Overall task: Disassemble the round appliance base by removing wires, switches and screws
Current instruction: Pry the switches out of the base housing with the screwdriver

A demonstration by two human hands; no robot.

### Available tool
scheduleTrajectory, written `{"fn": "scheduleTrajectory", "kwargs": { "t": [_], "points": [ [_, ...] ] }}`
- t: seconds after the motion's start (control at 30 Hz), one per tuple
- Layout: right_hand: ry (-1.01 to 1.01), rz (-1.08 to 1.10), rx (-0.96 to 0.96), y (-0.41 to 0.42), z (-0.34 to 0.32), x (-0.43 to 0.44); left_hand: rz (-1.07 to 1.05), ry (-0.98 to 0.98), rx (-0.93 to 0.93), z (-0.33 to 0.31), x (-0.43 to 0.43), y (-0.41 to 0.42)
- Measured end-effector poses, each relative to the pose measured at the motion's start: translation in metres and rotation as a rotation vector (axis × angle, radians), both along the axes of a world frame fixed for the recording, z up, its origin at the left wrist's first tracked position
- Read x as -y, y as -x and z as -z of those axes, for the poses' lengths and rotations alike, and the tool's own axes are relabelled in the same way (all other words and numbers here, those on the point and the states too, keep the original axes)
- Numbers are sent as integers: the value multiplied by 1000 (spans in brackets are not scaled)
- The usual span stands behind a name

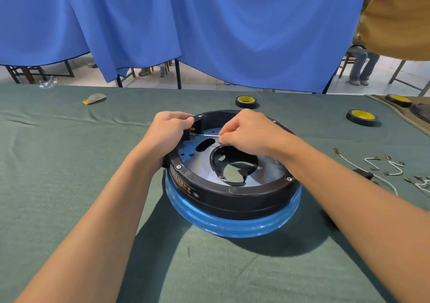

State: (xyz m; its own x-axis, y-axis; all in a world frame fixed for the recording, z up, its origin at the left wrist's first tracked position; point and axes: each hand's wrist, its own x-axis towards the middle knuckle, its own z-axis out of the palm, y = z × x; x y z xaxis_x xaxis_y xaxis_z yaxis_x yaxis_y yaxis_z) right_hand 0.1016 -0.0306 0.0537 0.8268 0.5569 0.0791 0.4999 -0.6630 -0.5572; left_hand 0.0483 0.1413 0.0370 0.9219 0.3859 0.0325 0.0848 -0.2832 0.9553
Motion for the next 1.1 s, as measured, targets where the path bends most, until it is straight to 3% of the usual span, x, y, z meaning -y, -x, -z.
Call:
{"fn": "scheduleTrajectory", "kwargs": {
  "t": [0.3, 0.87, 1.0, 1.1],
  "points": [
    [-193, -16, -19, 8, -4, 8, 71, -19, 16, 1, -9, 2],
    [-174, -70, -122, 3, -8, -2, -7, 80, 84, 6, -4, -4],
    [-149, -63, -88, 7, -9, -5, -19, 77, 78, 4, -5, -4],
    [-69, -67, 39, 16, -15, 2, -8, 92, 65, 2, -6, -2]
  ]
}}
